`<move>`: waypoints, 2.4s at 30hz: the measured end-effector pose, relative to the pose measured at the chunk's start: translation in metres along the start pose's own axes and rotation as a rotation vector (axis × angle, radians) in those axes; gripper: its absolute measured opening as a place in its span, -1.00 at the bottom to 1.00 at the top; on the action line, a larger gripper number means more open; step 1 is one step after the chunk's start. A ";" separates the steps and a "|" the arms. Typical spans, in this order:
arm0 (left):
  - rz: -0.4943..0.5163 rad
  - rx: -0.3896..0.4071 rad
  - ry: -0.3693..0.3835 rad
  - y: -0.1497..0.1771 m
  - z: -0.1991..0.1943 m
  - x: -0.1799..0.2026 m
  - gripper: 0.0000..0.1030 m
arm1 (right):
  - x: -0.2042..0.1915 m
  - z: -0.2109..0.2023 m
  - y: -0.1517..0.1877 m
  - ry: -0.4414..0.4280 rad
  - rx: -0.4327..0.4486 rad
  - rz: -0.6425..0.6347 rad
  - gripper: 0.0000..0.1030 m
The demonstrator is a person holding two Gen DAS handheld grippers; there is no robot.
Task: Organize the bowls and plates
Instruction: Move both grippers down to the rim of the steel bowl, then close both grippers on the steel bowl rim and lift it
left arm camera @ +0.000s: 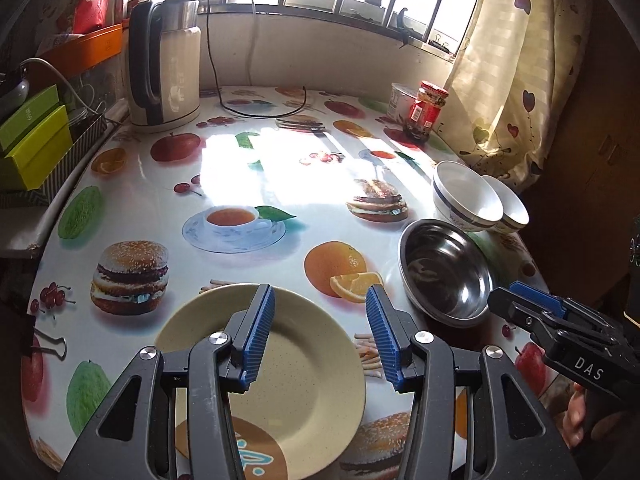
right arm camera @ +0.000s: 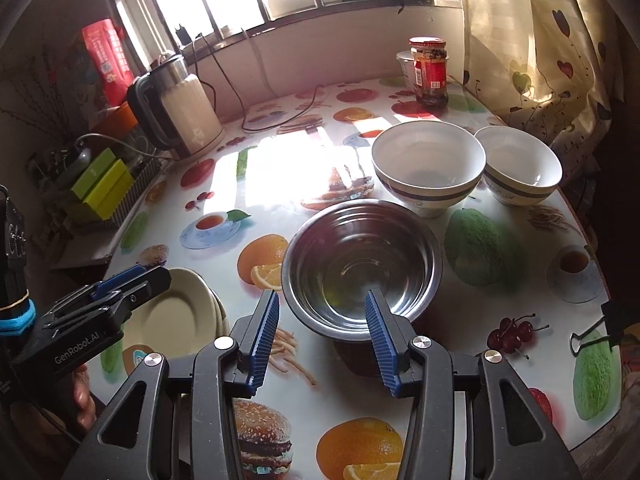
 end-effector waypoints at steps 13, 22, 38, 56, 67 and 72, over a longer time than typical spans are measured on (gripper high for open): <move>0.062 -0.069 0.051 -0.034 0.042 0.043 -0.05 | 0.067 0.007 -0.005 0.061 -0.001 0.118 -0.13; 0.076 -0.142 0.069 -0.048 0.074 0.060 -0.05 | 0.086 0.031 -0.019 0.002 -0.037 0.140 -0.14; 0.091 -0.193 0.104 -0.045 0.091 0.078 -0.06 | 0.090 0.047 -0.021 -0.088 -0.079 0.130 -0.66; 0.150 -0.234 0.155 -0.018 0.086 0.109 -0.05 | 0.104 0.023 0.002 -0.056 -0.087 0.146 -0.73; 0.189 -0.248 0.163 -0.002 0.078 0.127 -0.05 | 0.116 0.014 0.020 -0.022 -0.099 0.164 -0.73; 0.196 -0.248 0.160 0.001 0.077 0.129 -0.05 | 0.117 0.010 0.025 -0.020 -0.100 0.165 -0.73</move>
Point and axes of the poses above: each gripper's, at about its wrist camera, not at the fingertips, and z roughly the way its jaws point, x to its right, y to its underside, the point moved 3 cm from there along z, roughly the way its jaws point, and after that the axes turned 12 degrees about -x, right-handed, at the moved point
